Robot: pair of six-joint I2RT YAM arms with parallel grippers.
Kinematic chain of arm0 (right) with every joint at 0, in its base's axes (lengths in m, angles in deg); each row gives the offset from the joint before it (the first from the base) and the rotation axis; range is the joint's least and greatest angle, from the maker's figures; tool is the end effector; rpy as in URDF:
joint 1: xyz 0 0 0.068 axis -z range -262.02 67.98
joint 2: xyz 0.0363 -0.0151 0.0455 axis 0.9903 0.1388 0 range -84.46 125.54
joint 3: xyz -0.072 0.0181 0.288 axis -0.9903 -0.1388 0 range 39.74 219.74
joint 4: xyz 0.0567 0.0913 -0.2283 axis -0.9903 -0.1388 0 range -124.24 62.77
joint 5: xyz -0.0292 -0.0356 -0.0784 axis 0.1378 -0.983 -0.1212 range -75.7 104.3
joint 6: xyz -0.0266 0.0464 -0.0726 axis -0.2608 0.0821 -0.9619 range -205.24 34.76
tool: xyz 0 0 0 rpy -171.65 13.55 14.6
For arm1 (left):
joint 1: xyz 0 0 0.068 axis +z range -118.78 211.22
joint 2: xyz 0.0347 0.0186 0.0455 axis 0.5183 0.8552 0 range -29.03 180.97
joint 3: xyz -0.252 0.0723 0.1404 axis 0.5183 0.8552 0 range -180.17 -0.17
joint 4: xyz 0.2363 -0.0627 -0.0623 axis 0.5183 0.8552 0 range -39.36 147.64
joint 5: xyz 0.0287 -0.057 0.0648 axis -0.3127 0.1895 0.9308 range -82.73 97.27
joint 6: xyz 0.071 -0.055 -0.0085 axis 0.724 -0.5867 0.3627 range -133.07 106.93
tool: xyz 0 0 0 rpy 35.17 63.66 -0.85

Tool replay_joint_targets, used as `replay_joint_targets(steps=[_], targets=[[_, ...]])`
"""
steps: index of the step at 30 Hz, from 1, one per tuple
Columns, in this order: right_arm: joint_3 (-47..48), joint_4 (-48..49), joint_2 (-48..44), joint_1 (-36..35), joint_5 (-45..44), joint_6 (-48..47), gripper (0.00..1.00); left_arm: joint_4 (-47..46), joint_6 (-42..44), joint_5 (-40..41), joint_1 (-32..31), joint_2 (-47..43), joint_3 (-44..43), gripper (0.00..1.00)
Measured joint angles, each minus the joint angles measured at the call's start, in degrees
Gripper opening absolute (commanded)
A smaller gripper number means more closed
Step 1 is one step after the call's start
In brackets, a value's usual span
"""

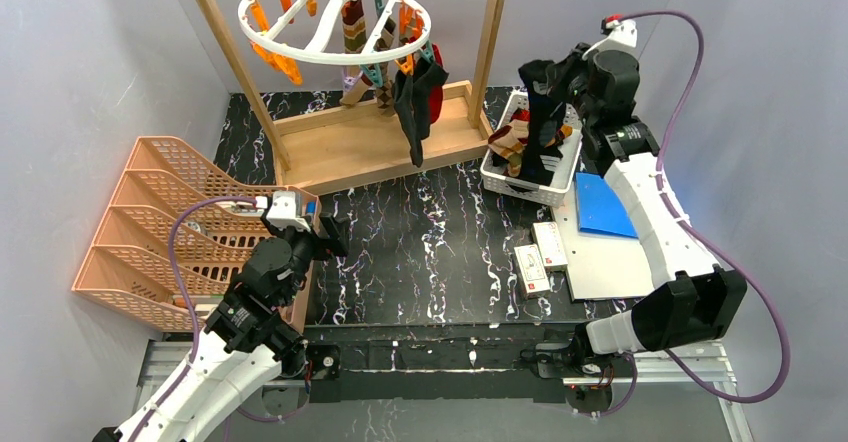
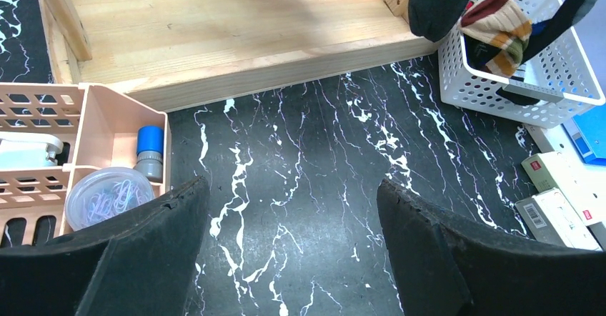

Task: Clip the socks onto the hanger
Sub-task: Pick up the sock from the bin, then place the sock at the center of the board.

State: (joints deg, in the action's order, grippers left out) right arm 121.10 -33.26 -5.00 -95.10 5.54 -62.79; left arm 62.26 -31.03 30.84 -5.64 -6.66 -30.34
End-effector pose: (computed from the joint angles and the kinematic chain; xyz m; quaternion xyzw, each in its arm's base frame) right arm 0.3471 0.0681 0.4547 0.1115 0.7232 0.1540 0.6639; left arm 0.1193 -0.0491 0.3052 -0.0203 0.7280 -0.1755 0.6624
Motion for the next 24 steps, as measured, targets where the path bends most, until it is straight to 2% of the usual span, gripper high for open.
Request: replay_joint_targets(steps=[14,19,24], targets=[[9.7,-0.8,1.3,0.0,1.7,-2.0,0.01,-0.3,0.2,0.0,0.0,0.1,0.0,0.84],[17.3,-0.9,2.1,0.0,6.4,-0.8,0.01,-0.6,0.1,0.0,0.0,0.1,0.0,0.83],[17.7,-1.4,-1.2,0.0,13.2,3.0,0.01,-0.6,0.0,-0.1,0.0,0.1,0.0,0.83]])
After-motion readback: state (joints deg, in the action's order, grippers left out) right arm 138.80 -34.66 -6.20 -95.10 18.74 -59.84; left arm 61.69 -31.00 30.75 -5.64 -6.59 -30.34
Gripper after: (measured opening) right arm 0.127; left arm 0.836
